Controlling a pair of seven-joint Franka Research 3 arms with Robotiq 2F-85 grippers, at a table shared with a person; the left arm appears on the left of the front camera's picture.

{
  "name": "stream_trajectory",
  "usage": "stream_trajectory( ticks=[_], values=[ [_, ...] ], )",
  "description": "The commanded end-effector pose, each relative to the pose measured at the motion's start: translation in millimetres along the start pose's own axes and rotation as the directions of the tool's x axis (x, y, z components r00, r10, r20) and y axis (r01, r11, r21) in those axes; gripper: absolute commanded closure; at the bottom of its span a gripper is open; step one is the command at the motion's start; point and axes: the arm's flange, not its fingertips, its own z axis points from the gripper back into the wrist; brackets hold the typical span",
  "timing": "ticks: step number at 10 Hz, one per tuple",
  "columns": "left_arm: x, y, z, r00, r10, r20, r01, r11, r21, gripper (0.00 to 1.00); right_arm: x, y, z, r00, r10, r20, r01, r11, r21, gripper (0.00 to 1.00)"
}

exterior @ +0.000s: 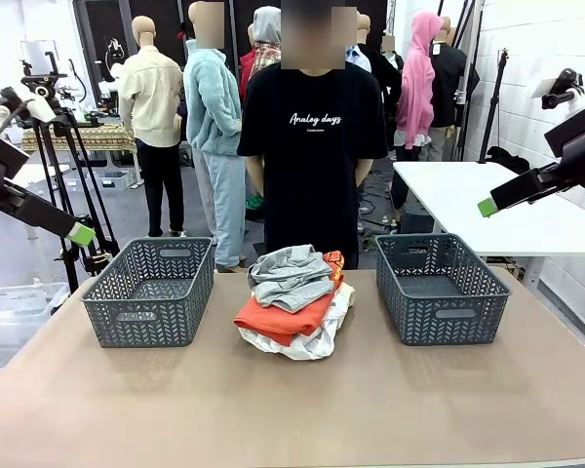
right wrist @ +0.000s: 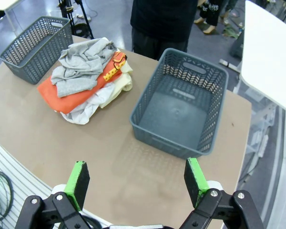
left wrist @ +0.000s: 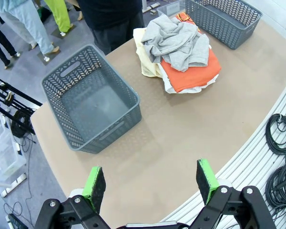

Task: Sort the tops and bottoms.
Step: Lift clothes from the center of the table with your left hand.

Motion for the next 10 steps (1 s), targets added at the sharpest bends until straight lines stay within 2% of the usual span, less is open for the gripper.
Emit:
stream_trajectory(
  ticks=[1,4,5,6,7,8,9,10],
  values=[
    [35,-8,-44,0.999,0.009,-0.038,-0.011,0.998,-0.058,0.00,0,2,-1,1.000,-0.010,-0.009,0.010,1.000,0.001,0.00],
    [64,11,-122,0.996,0.075,-0.049,-0.079,0.994,-0.075,0.00,0,2,-1,1.000,-0.010,-0.009,0.010,1.000,0.001,0.00],
    [63,20,-136,0.990,0.112,-0.087,-0.121,0.988,-0.098,0.00,0,2,-1,1.000,-0.010,-0.009,0.010,1.000,0.001,0.00],
    [44,25,-120,0.975,0.124,-0.185,-0.131,0.991,-0.027,0.00,0,2,-1,1.000,-0.010,-0.009,0.010,1.000,0.001,0.00],
    [50,8,-131,0.994,0.073,-0.085,-0.078,0.996,-0.053,0.00,0,2,-1,1.000,-0.010,-0.009,0.010,1.000,0.001,0.00],
    [50,8,-131,0.994,0.073,-0.085,-0.078,0.996,-0.053,0.00,0,2,-1,1.000,-0.010,-0.009,0.010,1.000,0.001,0.00],
    [49,21,-143,0.987,0.099,-0.127,-0.106,0.993,-0.045,0.00,0,2,-1,1.000,-0.010,-0.009,0.010,1.000,0.001,0.00],
    [34,23,-138,0.987,0.134,-0.086,-0.136,0.990,-0.023,0.00,0,2,-1,1.000,-0.010,-0.009,0.010,1.000,0.001,0.00]
  ],
)
